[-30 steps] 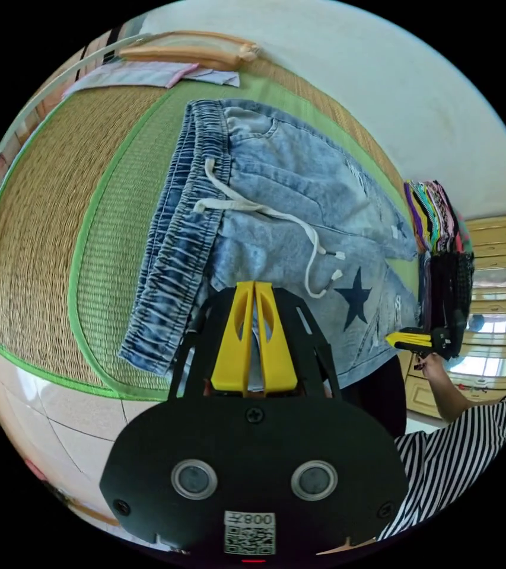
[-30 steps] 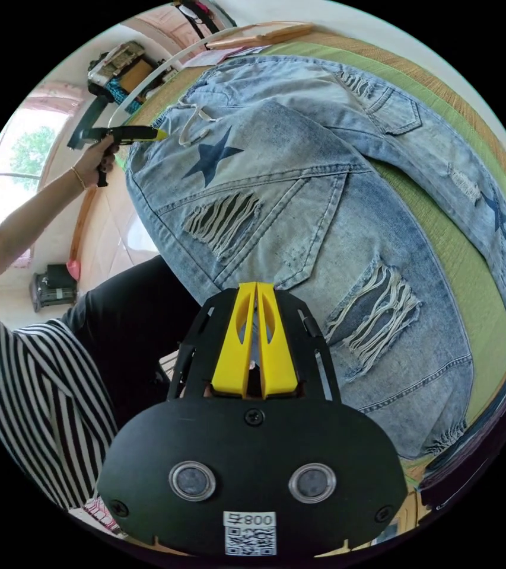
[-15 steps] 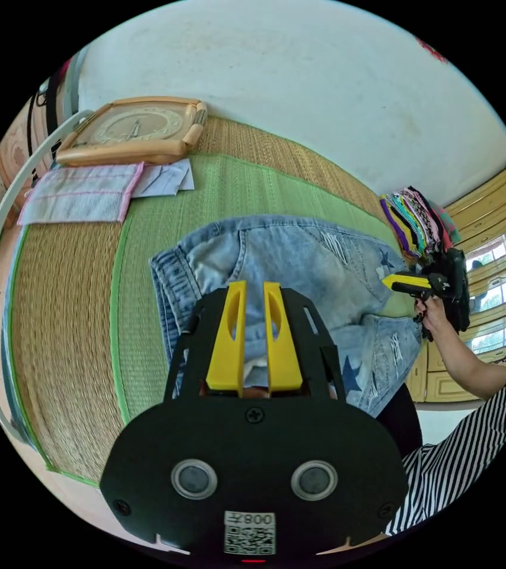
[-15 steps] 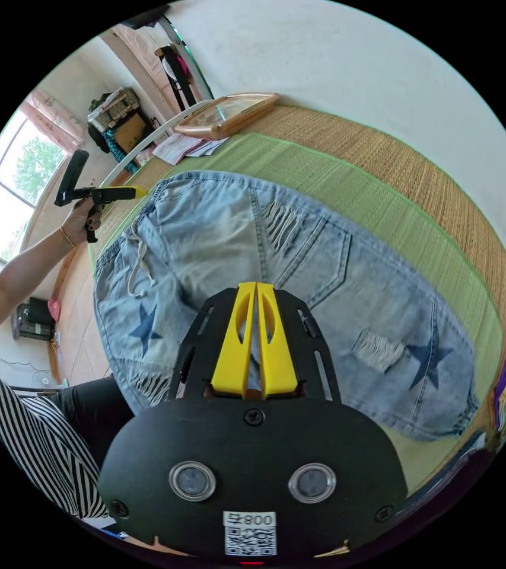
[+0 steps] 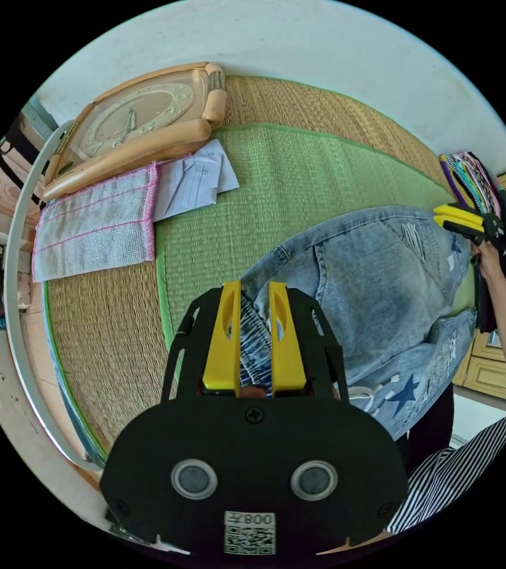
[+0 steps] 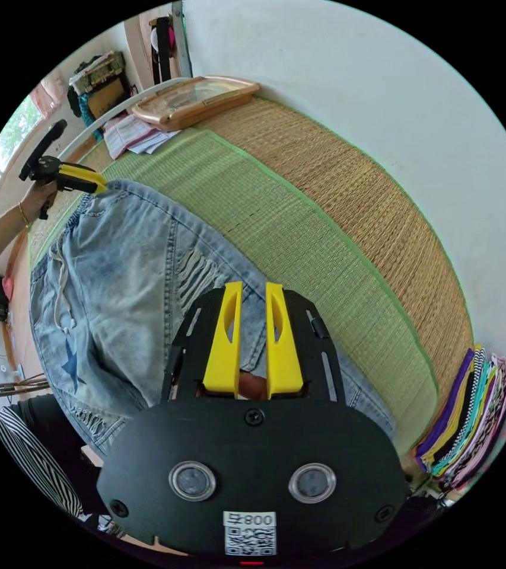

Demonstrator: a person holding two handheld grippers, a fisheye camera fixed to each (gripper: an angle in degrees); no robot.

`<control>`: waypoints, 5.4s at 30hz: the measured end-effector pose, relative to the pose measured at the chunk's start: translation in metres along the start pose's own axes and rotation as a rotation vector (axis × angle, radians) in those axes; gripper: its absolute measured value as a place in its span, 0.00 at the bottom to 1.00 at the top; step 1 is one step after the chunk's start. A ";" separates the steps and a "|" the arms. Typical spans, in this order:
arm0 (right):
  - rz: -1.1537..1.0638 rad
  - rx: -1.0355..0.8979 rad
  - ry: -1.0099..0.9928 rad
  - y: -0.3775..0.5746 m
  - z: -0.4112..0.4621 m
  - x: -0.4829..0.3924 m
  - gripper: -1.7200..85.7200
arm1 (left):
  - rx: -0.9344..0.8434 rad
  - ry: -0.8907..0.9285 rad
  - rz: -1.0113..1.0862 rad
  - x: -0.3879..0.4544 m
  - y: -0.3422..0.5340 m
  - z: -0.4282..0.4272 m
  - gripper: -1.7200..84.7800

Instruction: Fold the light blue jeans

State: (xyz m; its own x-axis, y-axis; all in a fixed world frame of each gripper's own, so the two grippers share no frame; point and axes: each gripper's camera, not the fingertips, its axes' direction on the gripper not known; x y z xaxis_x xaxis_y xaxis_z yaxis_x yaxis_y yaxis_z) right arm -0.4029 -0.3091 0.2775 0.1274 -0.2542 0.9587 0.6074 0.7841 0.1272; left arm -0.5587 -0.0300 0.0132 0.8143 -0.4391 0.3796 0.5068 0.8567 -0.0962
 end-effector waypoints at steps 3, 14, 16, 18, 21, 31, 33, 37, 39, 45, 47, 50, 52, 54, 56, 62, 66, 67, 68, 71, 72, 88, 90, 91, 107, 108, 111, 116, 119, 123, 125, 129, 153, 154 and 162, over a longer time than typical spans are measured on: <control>-0.029 -0.068 0.025 -0.022 0.014 0.012 0.10 | -0.015 -0.031 0.030 0.005 -0.009 -0.009 0.11; -0.087 -0.120 -0.027 -0.058 0.011 0.050 0.09 | -0.053 -0.040 0.058 0.005 -0.031 -0.037 0.13; -0.091 -0.134 -0.023 -0.063 0.010 0.055 0.09 | -0.057 -0.028 0.062 0.007 -0.032 -0.043 0.12; -0.087 -0.145 -0.028 -0.067 0.007 0.062 0.09 | -0.055 -0.026 0.067 0.011 -0.032 -0.046 0.11; -0.076 -0.167 -0.035 -0.072 0.003 0.074 0.10 | -0.059 -0.052 0.071 0.015 -0.031 -0.051 0.11; -0.174 -0.178 0.118 -0.067 -0.002 0.096 0.07 | -0.035 -0.022 0.046 0.013 -0.018 -0.065 0.10; -0.162 -0.163 0.079 -0.060 -0.005 0.110 0.07 | -0.029 -0.021 0.041 0.013 -0.014 -0.066 0.10; -0.120 -0.152 0.011 -0.046 -0.010 0.137 0.06 | -0.033 -0.044 0.045 0.017 -0.004 -0.069 0.10; -0.113 -0.162 -0.001 -0.041 -0.012 0.146 0.05 | -0.045 -0.054 0.041 0.019 0.000 -0.070 0.09; -0.110 -0.193 -0.041 -0.014 -0.020 0.169 0.03 | -0.054 -0.090 0.046 0.028 0.019 -0.075 0.05; -0.083 -0.200 -0.076 0.000 -0.025 0.180 0.03 | -0.042 -0.092 0.038 0.028 0.027 -0.078 0.05; -0.047 -0.165 -0.090 0.023 -0.040 0.193 0.02 | -0.007 -0.068 0.015 0.026 0.043 -0.085 0.04; -0.030 -0.134 -0.092 0.037 -0.053 0.199 0.02 | 0.023 -0.048 -0.002 0.023 0.059 -0.091 0.04; -0.023 -0.108 -0.083 0.052 -0.069 0.204 0.02 | 0.047 -0.030 -0.017 0.021 0.070 -0.096 0.04; -0.024 -0.080 -0.065 0.072 -0.092 0.206 0.02 | 0.068 -0.014 -0.031 0.020 0.082 -0.101 0.04; -0.026 -0.023 -0.011 0.134 -0.154 0.199 0.02 | 0.136 0.015 -0.039 0.022 0.126 -0.118 0.04; 0.006 0.009 0.006 0.175 -0.189 0.192 0.02 | 0.170 0.019 -0.022 0.028 0.159 -0.131 0.03; 0.019 0.021 0.003 0.189 -0.201 0.189 0.02 | 0.175 0.016 -0.014 0.029 0.169 -0.134 0.03; 0.033 0.034 0.000 0.204 -0.214 0.185 0.02 | 0.178 0.016 -0.010 0.030 0.174 -0.135 0.03; 0.049 0.060 0.010 0.242 -0.245 0.172 0.02 | 0.199 0.020 0.002 0.035 0.199 -0.142 0.03; 0.049 0.065 0.016 0.250 -0.252 0.168 0.02 | 0.205 0.024 0.008 0.036 0.210 -0.143 0.03; -0.011 0.155 0.018 0.461 -0.375 0.015 0.02 | 0.209 0.050 0.101 0.049 0.364 -0.122 0.03; -0.017 0.158 0.013 0.481 -0.380 -0.005 0.02 | 0.201 0.045 0.114 0.050 0.379 -0.115 0.03; -0.025 0.156 0.008 0.494 -0.382 -0.018 0.02 | 0.189 0.042 0.129 0.052 0.387 -0.108 0.03; 0.026 -0.013 -0.140 0.585 -0.312 -0.152 0.02 | 0.011 -0.047 0.184 0.065 0.449 -0.006 0.03; 0.025 -0.018 -0.139 0.586 -0.310 -0.156 0.02 | 0.009 -0.043 0.174 0.064 0.451 0.001 0.03; 0.028 -0.040 -0.153 0.587 -0.301 -0.173 0.02 | 0.000 -0.034 0.155 0.061 0.455 0.016 0.03; 0.036 -0.078 -0.162 0.583 -0.283 -0.201 0.02 | -0.029 -0.047 0.157 0.061 0.459 0.042 0.03; 0.044 -0.093 -0.163 0.580 -0.274 -0.215 0.02 | -0.031 -0.049 0.155 0.061 0.460 0.055 0.03; 0.053 -0.107 -0.169 0.574 -0.265 -0.230 0.02 | -0.031 -0.034 0.145 0.059 0.461 0.073 0.03; 0.050 -0.116 -0.165 0.570 -0.260 -0.241 0.02 | -0.033 -0.033 0.143 0.058 0.461 0.081 0.03; 0.062 -0.136 -0.172 0.563 -0.246 -0.258 0.02 | -0.036 -0.027 0.131 0.057 0.461 0.101 0.03; 0.173 -0.149 -0.266 0.519 -0.170 -0.314 0.02 | 0.172 0.113 0.033 0.057 0.460 0.149 0.04; 0.173 -0.147 -0.268 0.517 -0.167 -0.315 0.02 | 0.187 0.134 0.037 0.060 0.458 0.152 0.03; 0.187 -0.122 -0.283 0.506 -0.150 -0.319 0.02 | 0.186 0.211 -0.037 0.073 0.430 0.190 0.02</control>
State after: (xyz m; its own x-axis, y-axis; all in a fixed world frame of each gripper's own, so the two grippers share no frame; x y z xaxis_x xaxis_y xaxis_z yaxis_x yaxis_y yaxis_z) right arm -0.0184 0.0843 -0.0024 0.0334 0.0671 0.9972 0.6857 0.7243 -0.0718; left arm -0.3349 0.3582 0.1742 0.8470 -0.5010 0.1778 0.4925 0.8654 0.0921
